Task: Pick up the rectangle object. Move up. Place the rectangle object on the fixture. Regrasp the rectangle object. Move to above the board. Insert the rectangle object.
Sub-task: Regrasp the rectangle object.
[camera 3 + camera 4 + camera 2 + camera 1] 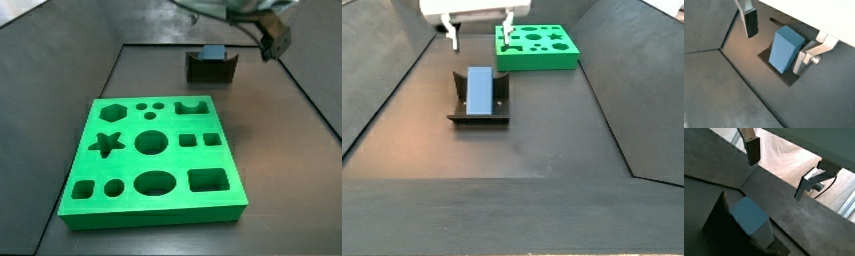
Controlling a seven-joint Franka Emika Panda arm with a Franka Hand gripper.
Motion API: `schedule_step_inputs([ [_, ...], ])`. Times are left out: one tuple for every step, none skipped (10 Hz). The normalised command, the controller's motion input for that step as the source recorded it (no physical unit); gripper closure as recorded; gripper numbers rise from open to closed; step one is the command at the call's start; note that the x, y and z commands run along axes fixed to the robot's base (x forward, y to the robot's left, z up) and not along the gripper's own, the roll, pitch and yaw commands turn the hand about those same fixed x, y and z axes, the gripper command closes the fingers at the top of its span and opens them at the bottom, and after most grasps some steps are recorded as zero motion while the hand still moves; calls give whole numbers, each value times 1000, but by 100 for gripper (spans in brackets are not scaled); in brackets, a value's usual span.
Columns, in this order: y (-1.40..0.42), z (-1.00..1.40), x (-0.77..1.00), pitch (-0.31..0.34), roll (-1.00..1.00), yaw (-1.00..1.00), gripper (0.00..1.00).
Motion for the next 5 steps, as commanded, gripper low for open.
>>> schedule_step_inputs([
  [35,-1000,100,-20,59,18,0],
  [24,-1000,113,-9,59,19,0],
  [23,-1000,118,-3,59,19,0],
  [15,-919,116,4,58,26,0],
  [6,-781,105,7,60,32,0],
])
